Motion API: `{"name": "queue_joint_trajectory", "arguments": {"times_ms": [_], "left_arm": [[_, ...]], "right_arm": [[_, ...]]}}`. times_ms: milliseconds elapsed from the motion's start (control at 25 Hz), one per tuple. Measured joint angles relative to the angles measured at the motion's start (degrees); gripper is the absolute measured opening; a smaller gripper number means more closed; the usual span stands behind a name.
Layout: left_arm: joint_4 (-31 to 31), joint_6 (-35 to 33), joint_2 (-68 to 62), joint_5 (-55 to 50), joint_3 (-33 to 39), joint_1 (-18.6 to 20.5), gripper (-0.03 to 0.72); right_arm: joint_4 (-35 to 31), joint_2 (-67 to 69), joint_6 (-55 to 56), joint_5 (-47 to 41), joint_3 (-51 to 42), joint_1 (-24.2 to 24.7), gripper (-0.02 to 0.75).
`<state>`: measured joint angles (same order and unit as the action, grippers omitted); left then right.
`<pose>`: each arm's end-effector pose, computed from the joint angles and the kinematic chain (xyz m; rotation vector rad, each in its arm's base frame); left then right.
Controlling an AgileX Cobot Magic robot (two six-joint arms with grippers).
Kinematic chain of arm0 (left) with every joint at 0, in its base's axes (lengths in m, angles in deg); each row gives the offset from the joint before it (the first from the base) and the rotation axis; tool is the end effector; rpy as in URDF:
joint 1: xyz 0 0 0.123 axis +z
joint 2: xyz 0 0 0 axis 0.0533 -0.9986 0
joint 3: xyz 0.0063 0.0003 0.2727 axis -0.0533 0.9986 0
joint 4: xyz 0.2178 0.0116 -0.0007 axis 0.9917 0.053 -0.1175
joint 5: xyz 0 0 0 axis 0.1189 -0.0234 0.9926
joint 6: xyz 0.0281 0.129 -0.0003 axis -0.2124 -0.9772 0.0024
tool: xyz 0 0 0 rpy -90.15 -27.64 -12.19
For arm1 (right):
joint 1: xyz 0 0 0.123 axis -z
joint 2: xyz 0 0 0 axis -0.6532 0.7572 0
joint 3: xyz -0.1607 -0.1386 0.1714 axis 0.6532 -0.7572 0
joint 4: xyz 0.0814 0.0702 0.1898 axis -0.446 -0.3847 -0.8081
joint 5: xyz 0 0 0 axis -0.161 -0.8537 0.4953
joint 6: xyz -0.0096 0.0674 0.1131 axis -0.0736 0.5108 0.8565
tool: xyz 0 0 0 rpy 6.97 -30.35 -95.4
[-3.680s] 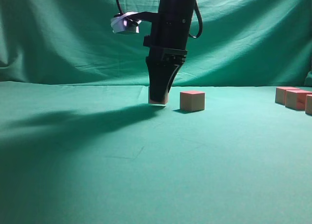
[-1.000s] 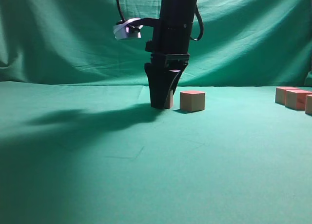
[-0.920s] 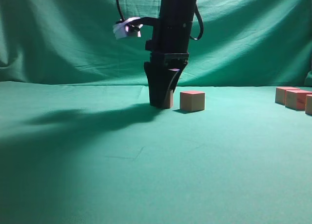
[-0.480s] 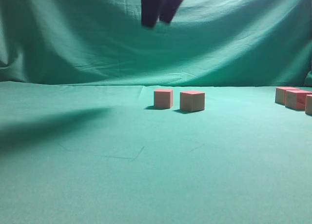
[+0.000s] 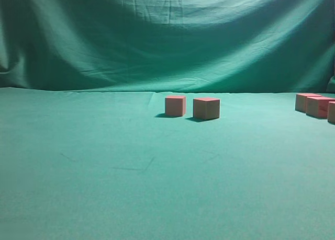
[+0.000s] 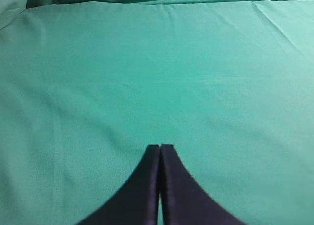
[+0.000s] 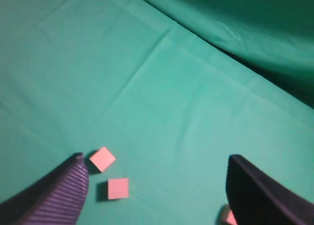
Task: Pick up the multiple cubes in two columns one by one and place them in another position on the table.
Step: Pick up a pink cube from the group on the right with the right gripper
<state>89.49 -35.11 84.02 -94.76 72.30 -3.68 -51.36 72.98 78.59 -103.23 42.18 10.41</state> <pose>0.0707 0.0001 0.1670 0.0310 1.8326 0.0188 0.3323 0.1798 0.3850 -0.7653 2.2952 0.0554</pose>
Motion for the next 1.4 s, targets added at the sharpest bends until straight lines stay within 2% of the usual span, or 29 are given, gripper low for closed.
{"name": "queue_joint_trajectory", "arguments": {"times_ms": [160, 320, 520, 720, 1000, 1400], "left_arm": [[0.00, 0.00, 0.00, 0.00, 0.00, 0.00, 0.000], [0.00, 0.00, 0.00, 0.00, 0.00, 0.00, 0.000], [0.00, 0.00, 0.00, 0.00, 0.00, 0.00, 0.000], [0.00, 0.00, 0.00, 0.00, 0.00, 0.00, 0.000], [0.00, 0.00, 0.00, 0.00, 0.00, 0.00, 0.000], [0.00, 0.00, 0.00, 0.00, 0.00, 0.00, 0.000]], "right_arm": [[5.95, -8.85, 6.02, -0.10, -12.10, 0.12, 0.573], [6.40, -15.27, 9.48, -0.10, -26.06, 2.14, 0.573], [4.82, -18.13, 12.97, 0.38, -42.79, 9.74, 0.573], [0.38, -18.22, 13.33, 2.29, -53.97, 16.69, 0.573], [-0.66, -18.22, 15.84, 13.57, -63.12, 18.25, 0.573], [0.20, -12.30, 18.72, 21.10, -64.33, 18.25, 0.573]]}}
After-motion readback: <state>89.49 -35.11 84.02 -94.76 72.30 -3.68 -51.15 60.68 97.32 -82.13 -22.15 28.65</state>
